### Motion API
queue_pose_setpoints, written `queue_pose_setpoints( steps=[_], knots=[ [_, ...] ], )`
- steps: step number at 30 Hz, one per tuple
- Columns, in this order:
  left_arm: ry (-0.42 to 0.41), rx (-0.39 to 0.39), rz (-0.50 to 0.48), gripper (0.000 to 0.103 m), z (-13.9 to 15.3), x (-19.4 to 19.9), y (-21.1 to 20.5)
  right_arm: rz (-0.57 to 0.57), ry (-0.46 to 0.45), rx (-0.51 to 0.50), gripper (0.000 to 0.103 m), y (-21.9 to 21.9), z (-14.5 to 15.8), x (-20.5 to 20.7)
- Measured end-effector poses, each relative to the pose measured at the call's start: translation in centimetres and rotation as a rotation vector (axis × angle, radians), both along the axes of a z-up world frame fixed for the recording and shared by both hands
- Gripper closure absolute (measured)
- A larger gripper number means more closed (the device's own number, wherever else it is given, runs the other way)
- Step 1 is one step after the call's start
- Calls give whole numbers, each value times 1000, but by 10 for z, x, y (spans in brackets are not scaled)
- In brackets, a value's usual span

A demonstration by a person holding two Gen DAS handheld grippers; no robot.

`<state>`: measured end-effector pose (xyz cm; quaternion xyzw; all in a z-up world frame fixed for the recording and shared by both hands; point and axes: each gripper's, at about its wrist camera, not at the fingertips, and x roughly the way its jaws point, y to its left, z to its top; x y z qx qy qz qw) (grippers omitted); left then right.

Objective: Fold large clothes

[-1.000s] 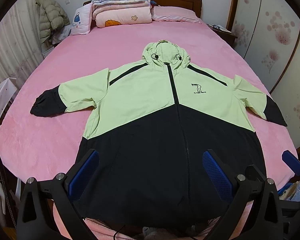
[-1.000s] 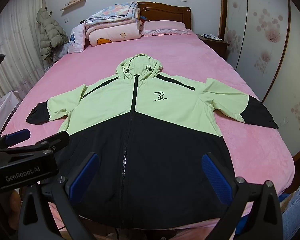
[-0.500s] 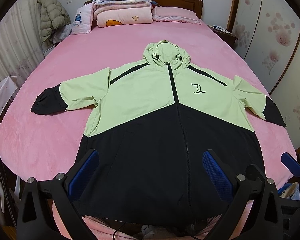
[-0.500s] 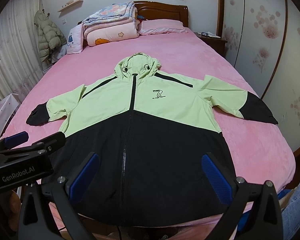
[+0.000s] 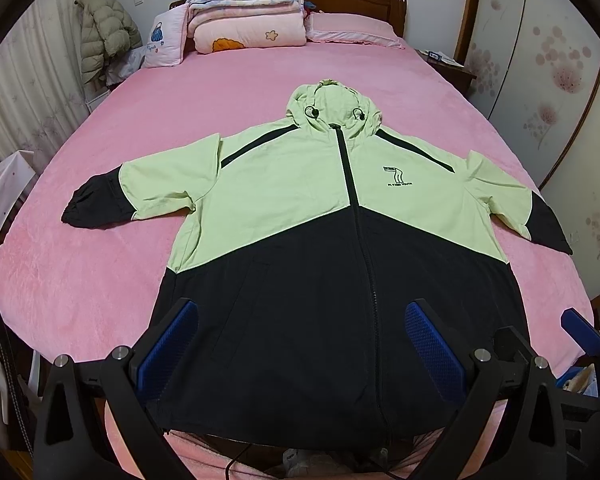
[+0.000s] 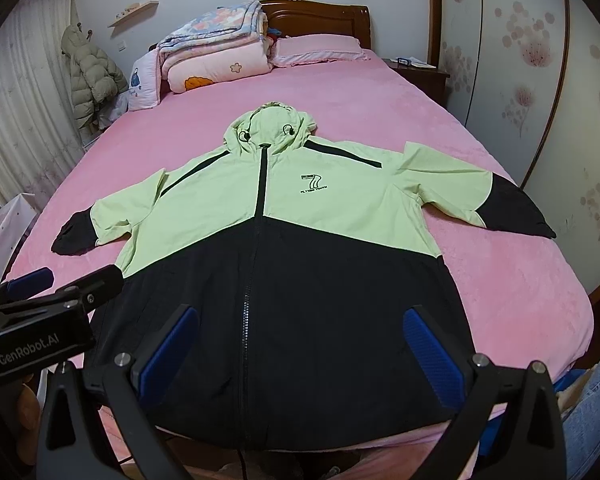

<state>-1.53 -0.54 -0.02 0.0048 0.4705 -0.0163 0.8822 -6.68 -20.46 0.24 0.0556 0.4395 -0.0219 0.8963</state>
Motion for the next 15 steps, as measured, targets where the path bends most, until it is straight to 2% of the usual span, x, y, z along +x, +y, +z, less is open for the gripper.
queue_pose_setpoints(
  steps=[15],
  knots=[
    [9,2,-2,0,-2,3,-1,-20,3,5,0,-5,0,4]
  ],
)
